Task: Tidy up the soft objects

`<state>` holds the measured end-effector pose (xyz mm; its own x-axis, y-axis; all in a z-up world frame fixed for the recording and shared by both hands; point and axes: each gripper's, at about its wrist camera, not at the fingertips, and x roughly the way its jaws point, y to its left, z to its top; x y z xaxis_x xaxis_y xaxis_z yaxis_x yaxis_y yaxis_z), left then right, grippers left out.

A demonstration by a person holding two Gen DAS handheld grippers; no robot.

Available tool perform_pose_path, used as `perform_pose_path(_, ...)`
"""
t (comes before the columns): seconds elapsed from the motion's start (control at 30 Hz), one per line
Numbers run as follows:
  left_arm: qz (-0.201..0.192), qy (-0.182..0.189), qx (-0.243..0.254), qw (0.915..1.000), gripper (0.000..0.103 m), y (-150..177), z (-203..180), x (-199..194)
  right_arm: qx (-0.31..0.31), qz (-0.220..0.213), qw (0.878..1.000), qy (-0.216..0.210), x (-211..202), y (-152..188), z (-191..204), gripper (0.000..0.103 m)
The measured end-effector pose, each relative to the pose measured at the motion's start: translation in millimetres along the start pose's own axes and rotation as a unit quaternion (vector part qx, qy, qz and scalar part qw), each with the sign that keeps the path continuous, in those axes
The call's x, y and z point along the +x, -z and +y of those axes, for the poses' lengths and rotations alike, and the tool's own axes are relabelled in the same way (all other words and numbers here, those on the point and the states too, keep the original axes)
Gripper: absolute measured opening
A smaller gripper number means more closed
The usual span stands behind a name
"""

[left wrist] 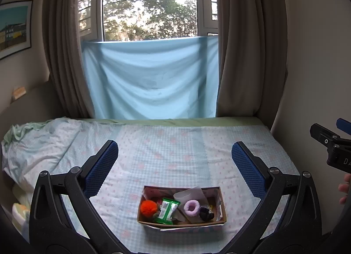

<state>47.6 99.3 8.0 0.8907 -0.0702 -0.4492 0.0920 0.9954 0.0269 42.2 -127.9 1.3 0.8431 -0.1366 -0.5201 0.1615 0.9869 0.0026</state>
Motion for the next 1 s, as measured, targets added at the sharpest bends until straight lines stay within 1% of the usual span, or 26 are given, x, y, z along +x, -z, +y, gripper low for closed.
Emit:
perform_pose_path(0.53,-0.002,-0.004,-0.009,0.9999,0.103,2.4,1.7,-3.2,-0.002,-0.002,1.000,0.000,-1.2,-1.3,-1.0,0.103)
perform_pose_path(1.0,-0.004,-0.010,-0.005,0.9999,0.103,2.5,-1.4,-1.8,-0.001,-0.001,1.000,-0.004,2.7,-1.7,0.5,0.103)
